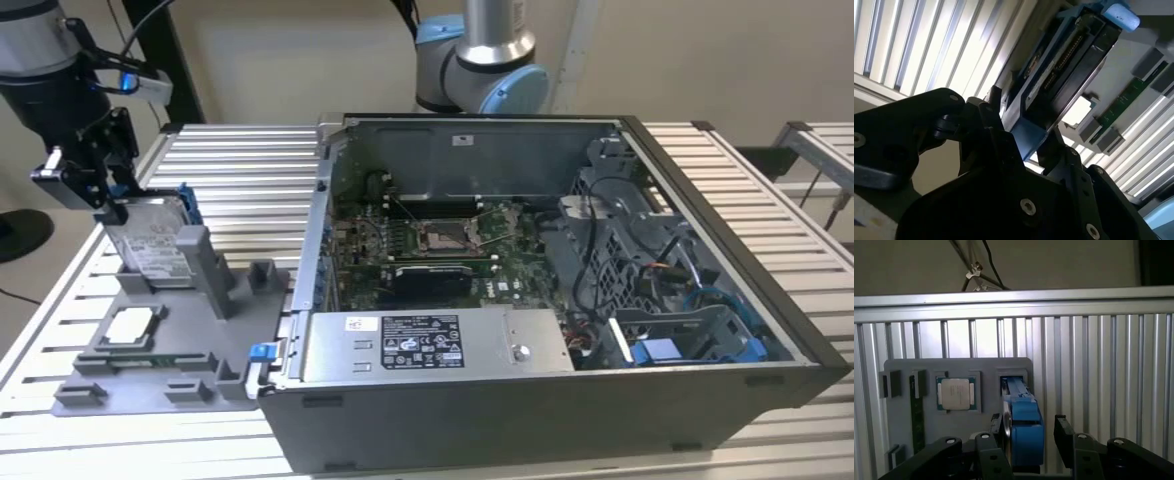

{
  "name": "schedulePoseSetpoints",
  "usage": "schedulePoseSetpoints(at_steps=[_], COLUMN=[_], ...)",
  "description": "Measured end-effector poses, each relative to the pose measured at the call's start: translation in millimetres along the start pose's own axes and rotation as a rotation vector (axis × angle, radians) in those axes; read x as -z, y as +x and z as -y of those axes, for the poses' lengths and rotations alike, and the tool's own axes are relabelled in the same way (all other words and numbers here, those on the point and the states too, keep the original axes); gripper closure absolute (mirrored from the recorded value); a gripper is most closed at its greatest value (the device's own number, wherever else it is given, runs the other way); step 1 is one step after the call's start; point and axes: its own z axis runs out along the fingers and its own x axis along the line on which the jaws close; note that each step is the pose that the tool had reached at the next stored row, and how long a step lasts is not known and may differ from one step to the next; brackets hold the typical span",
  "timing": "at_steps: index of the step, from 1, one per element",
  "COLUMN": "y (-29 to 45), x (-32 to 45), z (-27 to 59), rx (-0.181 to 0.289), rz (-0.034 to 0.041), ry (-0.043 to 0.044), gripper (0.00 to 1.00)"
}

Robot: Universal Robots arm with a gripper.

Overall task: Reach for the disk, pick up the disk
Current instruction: 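Pick up the disk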

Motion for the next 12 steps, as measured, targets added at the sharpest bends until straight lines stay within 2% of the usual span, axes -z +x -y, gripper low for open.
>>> schedulePoseSetpoints(at_steps=[12], y=[-0.1], x=[-5.7], z=[-0.2], rx=[0.0], rz=[0.0], ry=[0.0], gripper=[0.0])
